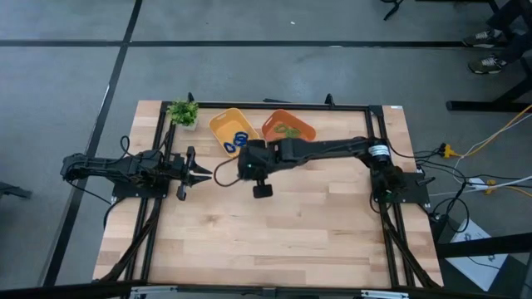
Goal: Sort spring keychains
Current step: Put the blue spring keychain into the yellow bin
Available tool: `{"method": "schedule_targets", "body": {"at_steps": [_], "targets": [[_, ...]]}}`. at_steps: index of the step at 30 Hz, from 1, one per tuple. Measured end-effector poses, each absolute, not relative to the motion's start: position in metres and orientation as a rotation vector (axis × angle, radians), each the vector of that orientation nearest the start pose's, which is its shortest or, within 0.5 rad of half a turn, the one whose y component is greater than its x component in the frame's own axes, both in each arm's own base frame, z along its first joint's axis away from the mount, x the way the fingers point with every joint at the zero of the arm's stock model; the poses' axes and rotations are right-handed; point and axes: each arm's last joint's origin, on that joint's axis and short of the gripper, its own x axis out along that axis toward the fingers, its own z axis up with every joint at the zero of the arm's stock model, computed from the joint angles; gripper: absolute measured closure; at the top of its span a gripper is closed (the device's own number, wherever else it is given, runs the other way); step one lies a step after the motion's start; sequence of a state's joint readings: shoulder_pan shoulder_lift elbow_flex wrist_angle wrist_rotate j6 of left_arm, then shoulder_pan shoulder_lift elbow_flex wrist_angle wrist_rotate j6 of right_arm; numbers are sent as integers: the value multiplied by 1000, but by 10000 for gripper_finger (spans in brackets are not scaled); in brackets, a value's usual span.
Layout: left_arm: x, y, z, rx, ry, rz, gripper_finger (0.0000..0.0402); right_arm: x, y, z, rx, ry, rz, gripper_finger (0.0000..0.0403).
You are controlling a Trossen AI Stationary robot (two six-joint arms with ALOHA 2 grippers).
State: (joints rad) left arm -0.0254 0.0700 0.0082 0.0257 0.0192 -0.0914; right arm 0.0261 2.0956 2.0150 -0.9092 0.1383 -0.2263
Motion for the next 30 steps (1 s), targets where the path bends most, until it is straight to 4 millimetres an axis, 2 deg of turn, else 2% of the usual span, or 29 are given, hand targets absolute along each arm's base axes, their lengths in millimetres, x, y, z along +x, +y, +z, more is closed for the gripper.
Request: {"method": "schedule_targets", "body": {"at_steps": [10, 19, 26, 30], "targets": [[101, -3, 163, -92, 38, -43, 332, 455, -30, 304, -269, 969, -57, 389], [101, -3, 163, -91, 38, -43, 331, 451, -81, 305, -200, 944, -98, 389], [101, -3, 163, -91, 38, -43, 332, 453, -118, 313, -116, 797, -70, 389], [101, -3, 163, -91, 38, -43, 331, 458, -136, 315, -73, 697, -140, 389]]}}
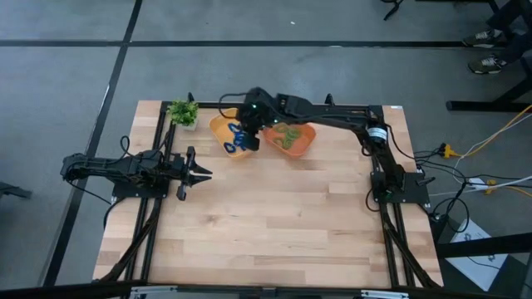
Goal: Sort spring keychains
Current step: Put the blue spring keychain into the yellow bin
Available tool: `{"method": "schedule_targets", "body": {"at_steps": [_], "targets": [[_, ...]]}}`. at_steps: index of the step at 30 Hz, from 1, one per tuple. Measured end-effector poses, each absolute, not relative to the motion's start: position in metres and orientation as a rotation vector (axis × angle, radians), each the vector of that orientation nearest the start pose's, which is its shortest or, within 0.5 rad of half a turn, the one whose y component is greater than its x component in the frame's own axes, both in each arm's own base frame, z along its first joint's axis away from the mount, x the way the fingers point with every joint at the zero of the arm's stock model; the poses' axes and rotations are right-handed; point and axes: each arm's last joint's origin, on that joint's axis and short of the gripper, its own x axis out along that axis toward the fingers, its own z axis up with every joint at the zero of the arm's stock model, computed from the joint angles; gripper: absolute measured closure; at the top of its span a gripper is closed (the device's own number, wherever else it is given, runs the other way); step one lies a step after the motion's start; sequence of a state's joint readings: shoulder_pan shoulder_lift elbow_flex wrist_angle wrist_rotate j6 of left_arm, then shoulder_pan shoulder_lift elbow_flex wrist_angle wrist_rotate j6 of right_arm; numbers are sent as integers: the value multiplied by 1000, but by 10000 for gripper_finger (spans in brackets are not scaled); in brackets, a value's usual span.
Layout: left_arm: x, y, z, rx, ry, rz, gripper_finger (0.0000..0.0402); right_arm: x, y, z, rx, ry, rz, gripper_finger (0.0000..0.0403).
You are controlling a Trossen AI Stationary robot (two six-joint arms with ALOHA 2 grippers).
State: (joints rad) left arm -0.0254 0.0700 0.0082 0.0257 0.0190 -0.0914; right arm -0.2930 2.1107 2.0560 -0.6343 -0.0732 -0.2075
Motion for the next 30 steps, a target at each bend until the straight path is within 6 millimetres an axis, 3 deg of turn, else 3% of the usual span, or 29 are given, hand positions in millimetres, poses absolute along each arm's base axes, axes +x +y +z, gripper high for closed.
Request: {"method": "schedule_targets", "body": {"at_steps": [13, 30], "targets": [[101, -3, 163, -91, 38, -43, 332, 477, -168, 261, -2, 751, -197, 388], [101, -3, 163, -91, 38, -43, 332, 477, -171, 260, -81, 766, -253, 341]]}}
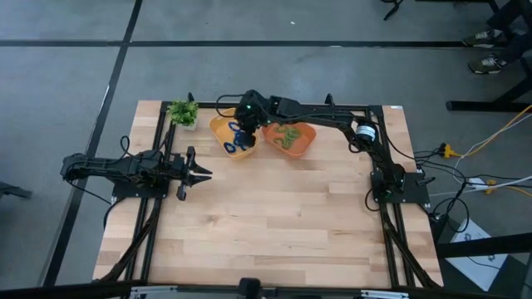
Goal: Sort spring keychains
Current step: Put the blue spring keychain into the yellow bin, then return to Home Position
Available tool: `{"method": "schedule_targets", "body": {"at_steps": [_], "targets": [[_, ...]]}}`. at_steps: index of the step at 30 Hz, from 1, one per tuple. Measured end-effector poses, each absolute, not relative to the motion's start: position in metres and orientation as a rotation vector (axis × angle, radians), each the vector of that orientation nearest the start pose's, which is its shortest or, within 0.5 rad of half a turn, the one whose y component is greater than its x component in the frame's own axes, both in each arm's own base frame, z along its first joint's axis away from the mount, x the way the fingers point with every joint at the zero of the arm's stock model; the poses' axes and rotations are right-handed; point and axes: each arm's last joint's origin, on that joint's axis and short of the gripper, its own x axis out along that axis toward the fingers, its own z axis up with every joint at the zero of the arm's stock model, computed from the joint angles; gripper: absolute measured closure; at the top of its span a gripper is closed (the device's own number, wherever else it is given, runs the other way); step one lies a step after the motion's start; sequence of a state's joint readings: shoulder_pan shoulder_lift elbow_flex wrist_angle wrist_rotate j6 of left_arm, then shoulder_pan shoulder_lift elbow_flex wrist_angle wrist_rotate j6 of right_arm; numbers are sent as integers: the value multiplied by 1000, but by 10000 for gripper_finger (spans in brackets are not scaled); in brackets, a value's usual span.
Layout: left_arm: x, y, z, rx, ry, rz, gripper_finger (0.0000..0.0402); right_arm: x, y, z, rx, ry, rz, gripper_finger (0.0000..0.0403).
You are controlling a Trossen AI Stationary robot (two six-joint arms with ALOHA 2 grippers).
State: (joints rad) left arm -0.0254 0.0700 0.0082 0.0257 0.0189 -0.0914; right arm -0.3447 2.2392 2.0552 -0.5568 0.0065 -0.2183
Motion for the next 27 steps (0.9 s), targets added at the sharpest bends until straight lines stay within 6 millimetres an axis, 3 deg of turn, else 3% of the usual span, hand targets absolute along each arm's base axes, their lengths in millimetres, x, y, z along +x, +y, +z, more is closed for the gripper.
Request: {"method": "schedule_targets", "body": {"at_steps": [15, 21, 27], "targets": [[101, -3, 163, -91, 38, -43, 331, 473, -171, 260, 16, 801, -313, 260], [101, -3, 163, -91, 38, -43, 331, 465, -163, 282, 39, 879, -298, 258], [101, -3, 163, -91, 38, -43, 331, 464, -142, 296, 120, 910, -190, 258]]}}
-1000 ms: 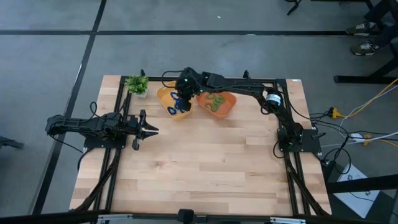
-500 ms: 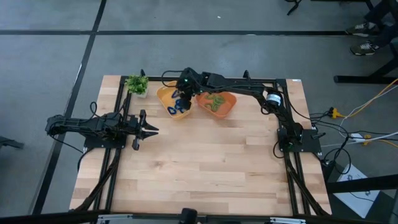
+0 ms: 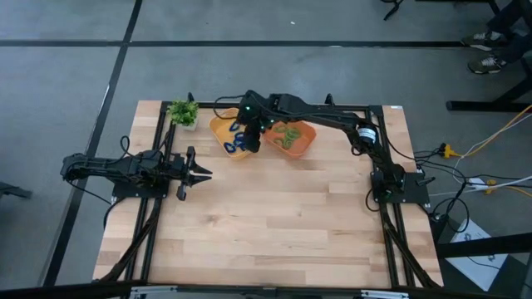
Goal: Sort spring keychains
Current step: Return to Home Position
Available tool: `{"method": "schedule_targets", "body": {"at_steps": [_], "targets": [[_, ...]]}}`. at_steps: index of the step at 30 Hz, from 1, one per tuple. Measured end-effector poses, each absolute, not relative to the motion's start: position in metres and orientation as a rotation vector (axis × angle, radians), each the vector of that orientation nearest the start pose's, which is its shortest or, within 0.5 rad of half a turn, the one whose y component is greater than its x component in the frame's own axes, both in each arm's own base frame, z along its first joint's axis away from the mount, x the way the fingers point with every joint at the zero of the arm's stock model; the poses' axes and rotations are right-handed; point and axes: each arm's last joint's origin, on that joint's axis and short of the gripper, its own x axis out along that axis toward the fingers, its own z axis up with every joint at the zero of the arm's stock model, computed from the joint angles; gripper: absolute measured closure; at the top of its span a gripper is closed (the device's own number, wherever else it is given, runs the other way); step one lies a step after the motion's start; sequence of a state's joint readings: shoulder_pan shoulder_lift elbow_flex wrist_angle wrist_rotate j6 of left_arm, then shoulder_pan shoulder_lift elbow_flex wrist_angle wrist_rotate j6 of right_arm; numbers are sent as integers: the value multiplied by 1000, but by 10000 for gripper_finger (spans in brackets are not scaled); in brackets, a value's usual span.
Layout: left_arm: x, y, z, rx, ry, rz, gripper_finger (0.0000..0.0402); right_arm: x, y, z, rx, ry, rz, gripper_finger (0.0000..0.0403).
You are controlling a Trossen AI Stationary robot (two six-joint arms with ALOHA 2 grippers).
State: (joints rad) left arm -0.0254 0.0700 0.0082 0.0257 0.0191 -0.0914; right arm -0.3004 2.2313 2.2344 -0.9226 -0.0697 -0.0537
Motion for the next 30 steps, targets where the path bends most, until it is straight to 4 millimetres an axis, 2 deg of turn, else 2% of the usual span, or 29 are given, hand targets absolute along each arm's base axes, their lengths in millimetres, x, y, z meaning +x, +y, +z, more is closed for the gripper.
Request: {"method": "schedule_targets", "body": {"at_steps": [6, 12, 17, 22, 25, 30], "targets": [[101, -3, 163, -91, 38, -43, 332, 467, -120, 295, 235, 930, -130, 258], [101, -3, 163, -91, 38, -43, 332, 468, -97, 292, 232, 992, -61, 258], [101, -3, 163, -91, 38, -43, 332, 460, -68, 285, 176, 1141, 13, 258], [101, -3, 163, -91, 38, -43, 331, 461, -31, 266, 92, 1227, 64, 258], [101, -3, 163, -91, 38, -43, 331, 459, -4, 246, 52, 1285, 124, 258], [101, -3, 163, -91, 38, -43, 331, 440, 40, 210, -7, 1408, 220, 258]]}}
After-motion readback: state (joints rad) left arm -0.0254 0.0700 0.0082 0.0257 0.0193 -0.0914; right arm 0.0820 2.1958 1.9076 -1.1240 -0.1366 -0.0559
